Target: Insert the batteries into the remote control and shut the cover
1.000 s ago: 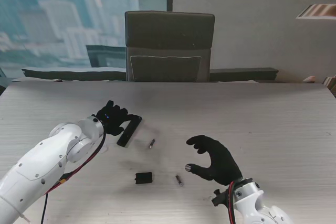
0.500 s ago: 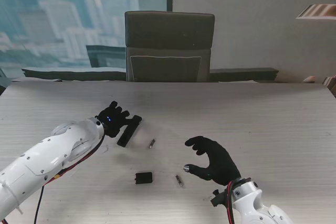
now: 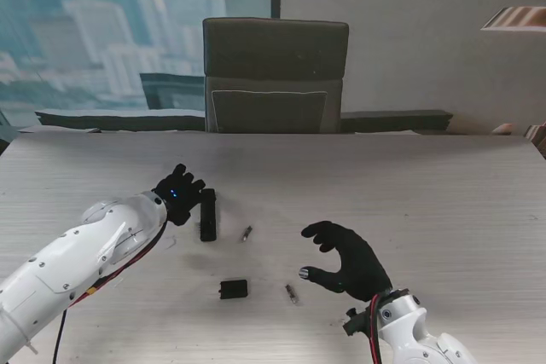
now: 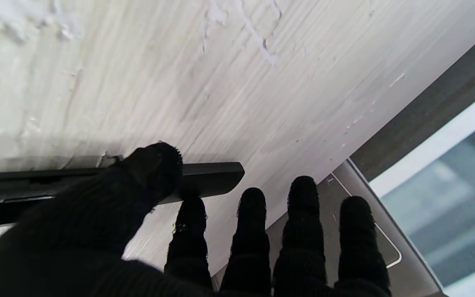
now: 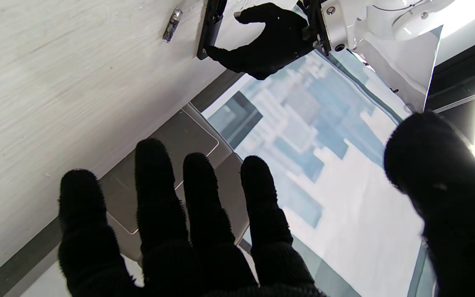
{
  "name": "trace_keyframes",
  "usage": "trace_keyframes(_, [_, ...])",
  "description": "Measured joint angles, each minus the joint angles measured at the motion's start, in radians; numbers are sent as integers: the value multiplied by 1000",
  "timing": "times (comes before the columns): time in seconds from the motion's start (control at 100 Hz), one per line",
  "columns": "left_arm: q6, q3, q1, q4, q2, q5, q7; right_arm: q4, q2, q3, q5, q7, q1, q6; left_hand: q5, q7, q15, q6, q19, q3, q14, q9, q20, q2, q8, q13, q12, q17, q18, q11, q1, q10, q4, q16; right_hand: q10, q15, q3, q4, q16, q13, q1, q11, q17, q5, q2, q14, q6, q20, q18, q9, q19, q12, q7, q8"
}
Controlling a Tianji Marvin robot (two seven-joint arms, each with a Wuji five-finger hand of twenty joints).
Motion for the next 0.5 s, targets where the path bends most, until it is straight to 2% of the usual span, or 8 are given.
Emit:
trace_keyframes(0.16, [-8, -27, 24, -18, 1, 18, -4, 0, 0, 1, 4, 2, 0, -1, 13, 35, -11, 41, -5, -1, 0, 0, -1, -16, 23, 0, -7, 0, 0, -13, -13, 8, 0, -1, 0, 0, 0, 0, 0, 0, 0, 0, 0, 0, 10, 0, 0, 0, 0, 0, 0, 0, 0, 0])
trace_keyframes(0.27, [-7, -34, 38, -26, 3, 31, 7, 0, 0, 2, 5, 2, 0, -2, 30, 73, -21, 111, -5, -3, 0, 0, -1, -52, 61, -13, -7, 0, 0, -13, -22, 12, 0, -2, 0, 0, -1, 0, 0, 0, 0, 0, 0, 0, 10, 0, 0, 0, 0, 0, 0, 0, 0, 0])
trace_keyframes(0.41, [3, -24, 43, -27, 7, 44, 28, 1, 0, 3, 8, 2, -1, -2, 44, 138, -38, 170, -6, -2, 0, 0, -10, -63, 99, -28, -7, -2, 0, -14, -23, 12, 0, -14, 0, 0, -1, 0, 0, 0, 0, 0, 0, 0, 11, 0, 0, 0, 0, 0, 0, 0, 0, 0])
trace_keyframes(0.5, [19, -11, 43, -27, 9, 48, 39, 1, 0, 4, 9, 2, -1, -3, 57, 226, -42, 228, -10, -1, 0, 0, -11, -63, 154, -51, -7, -12, 0, -14, -24, 24, 0, -15, 0, 0, -1, 0, 0, 0, 0, 0, 0, 0, 20, 0, 0, 0, 0, 0, 0, 0, 0, 0])
